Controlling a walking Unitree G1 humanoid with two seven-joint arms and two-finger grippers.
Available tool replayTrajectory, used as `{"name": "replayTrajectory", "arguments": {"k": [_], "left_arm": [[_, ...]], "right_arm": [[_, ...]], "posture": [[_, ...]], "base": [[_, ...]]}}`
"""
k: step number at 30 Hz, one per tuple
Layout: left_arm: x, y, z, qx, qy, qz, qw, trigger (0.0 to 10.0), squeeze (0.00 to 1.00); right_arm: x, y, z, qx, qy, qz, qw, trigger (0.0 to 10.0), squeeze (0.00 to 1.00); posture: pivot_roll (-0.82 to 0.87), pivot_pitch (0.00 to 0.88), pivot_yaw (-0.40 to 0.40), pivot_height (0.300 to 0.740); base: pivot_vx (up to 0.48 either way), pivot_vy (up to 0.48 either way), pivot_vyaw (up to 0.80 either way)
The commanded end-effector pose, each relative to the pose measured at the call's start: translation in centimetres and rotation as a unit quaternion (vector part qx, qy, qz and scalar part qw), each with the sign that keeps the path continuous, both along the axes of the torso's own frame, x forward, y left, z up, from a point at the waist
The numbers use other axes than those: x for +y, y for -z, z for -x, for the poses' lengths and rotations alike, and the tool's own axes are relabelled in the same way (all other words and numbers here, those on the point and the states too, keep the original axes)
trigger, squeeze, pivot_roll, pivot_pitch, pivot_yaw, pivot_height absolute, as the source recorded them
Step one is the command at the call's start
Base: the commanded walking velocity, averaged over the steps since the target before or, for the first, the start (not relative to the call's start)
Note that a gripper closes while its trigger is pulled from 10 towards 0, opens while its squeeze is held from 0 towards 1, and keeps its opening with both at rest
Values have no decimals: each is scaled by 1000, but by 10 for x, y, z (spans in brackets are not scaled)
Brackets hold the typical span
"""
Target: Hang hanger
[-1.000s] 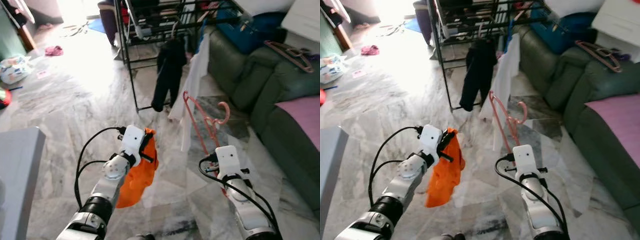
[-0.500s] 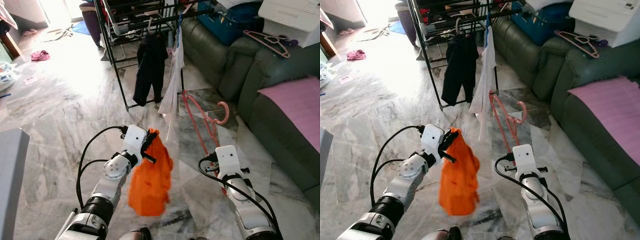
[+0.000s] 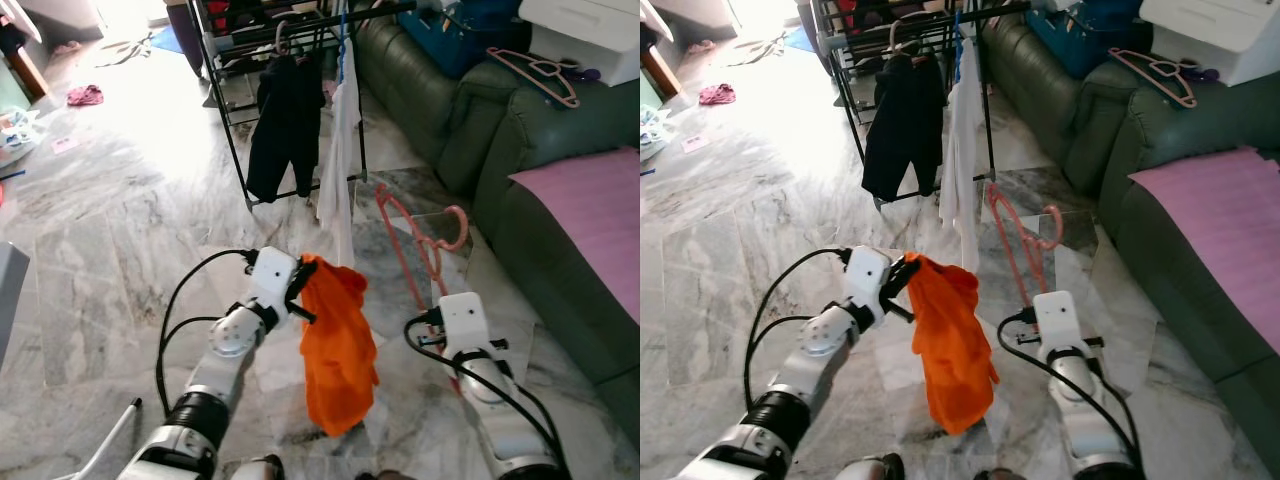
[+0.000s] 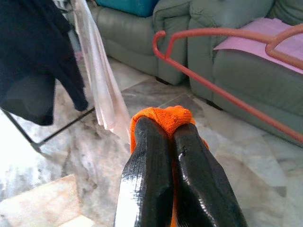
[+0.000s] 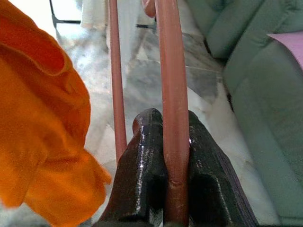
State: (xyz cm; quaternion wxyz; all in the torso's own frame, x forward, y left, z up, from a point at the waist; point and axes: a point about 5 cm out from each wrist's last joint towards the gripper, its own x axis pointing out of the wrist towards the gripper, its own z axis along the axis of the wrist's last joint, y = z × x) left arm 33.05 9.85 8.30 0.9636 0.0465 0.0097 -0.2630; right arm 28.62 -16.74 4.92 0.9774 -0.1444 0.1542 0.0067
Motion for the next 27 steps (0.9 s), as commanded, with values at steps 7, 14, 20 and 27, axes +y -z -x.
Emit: {"name": "replayTrajectory", "arguments": {"k": [7, 14, 20, 27], "left_arm": [[4, -4, -1, -9, -2, -5, 1000, 10000, 0], [18, -17, -11, -55, 5, -76, 996, 10000, 0], [29, -35, -22, -106, 16, -148, 983, 10000, 0], [30, -53, -28, -161, 99, -239, 952, 10000, 0]], "right_arm": [[3, 0, 4, 7, -23, -3, 1000, 10000, 0], [-22, -8, 13, 24, -72, 35, 997, 10000, 0], [-47, -23, 16, 29, -104, 70, 992, 10000, 0], [-65, -51, 23, 36, -193, 74, 978, 10000, 0]], "posture": [[-17, 169, 56, 740], [-25, 193, 60, 740], [-34, 204, 65, 740], [-46, 204, 74, 740]], "base": [[0, 0, 0], [0, 0, 0], [0, 0, 0], [0, 0, 0]]}}
